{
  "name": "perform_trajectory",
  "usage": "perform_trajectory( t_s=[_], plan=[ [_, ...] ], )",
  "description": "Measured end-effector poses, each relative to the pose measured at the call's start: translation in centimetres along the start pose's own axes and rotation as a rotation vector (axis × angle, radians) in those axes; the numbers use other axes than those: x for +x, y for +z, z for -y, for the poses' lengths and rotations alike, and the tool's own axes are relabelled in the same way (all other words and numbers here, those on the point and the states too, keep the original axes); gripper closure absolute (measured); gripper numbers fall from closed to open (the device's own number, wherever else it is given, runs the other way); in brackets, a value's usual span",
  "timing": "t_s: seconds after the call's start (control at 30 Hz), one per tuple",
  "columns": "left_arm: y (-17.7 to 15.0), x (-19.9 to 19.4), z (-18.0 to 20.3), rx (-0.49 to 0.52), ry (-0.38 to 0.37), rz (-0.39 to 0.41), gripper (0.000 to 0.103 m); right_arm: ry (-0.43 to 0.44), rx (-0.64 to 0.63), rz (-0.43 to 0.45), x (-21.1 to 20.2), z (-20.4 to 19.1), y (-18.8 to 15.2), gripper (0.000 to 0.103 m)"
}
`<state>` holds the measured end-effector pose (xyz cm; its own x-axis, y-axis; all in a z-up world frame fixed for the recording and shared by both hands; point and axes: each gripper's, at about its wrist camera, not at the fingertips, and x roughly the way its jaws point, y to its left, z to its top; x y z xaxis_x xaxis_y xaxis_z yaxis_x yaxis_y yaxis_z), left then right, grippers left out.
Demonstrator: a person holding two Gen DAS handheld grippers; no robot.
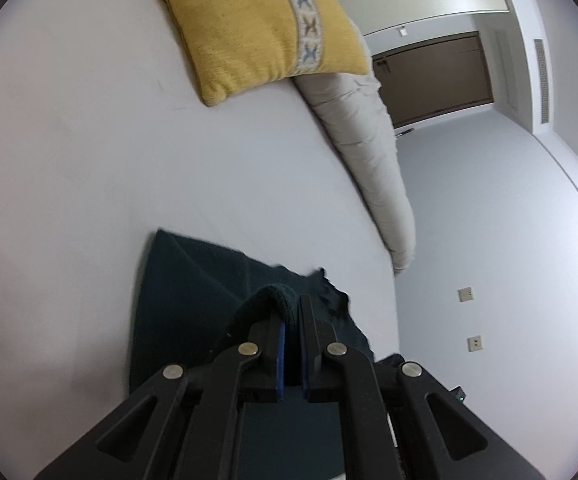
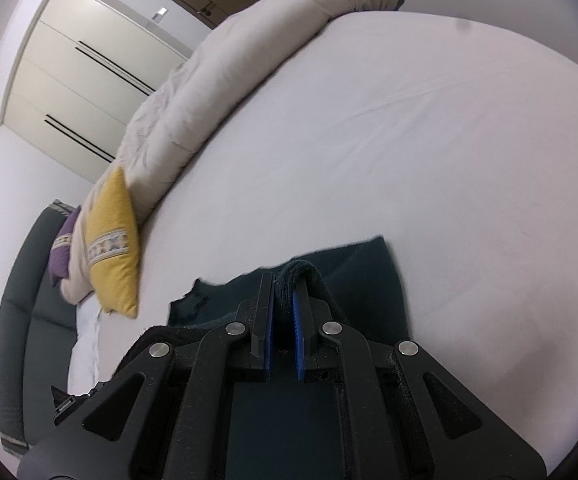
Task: Fold small clothes
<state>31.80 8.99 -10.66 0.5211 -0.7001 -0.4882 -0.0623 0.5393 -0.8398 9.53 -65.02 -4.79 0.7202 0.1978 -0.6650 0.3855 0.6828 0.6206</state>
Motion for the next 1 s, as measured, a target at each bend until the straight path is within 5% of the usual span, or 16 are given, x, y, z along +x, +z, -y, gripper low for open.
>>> perform_trajectory(
  t_s=[0.2,0.33,0.43,0.5,0.7,0.87,1.0],
  plan=[
    [1.3,3.8,-1.8,0.007,0.086,-0.029,0.092,-0.091,0.008,-0.034,5.9,1.2,1.6,0.095],
    [1.3,4.2,-3.2,-0.036,0.069,-0.043,0.057,-0.074,0.058,-0.088,9.0,2.3,2.6,0.083],
    [1.1,2.6,-1.9,0.019,0.097,-0.001,0.037,-0.070,0.022,-0.031,8.6,2.0,2.5,0.070],
    [0.9,1.3,-1.3,0.029,0.069,0.018,0.036,-0.094,0.031,0.007,7.7,2.2,2.5,0.058],
    [-0.9,-1.2,1.3,0.138,0.084,0.051,0.036,-0.104,0.029,0.070,5.3,1.5,1.8,0.056],
    [-3.4,1.7,3.2,0.240,0.132,-0.002,0.036,-0.038,-0.145,-0.040,7.5,-2.9,-0.4,0.056],
    [-4.6,4.1,3.2,0.328,0.248,-0.001,0.036,-0.011,-0.210,-0.151,11.6,-5.7,-2.2,0.056]
  ],
)
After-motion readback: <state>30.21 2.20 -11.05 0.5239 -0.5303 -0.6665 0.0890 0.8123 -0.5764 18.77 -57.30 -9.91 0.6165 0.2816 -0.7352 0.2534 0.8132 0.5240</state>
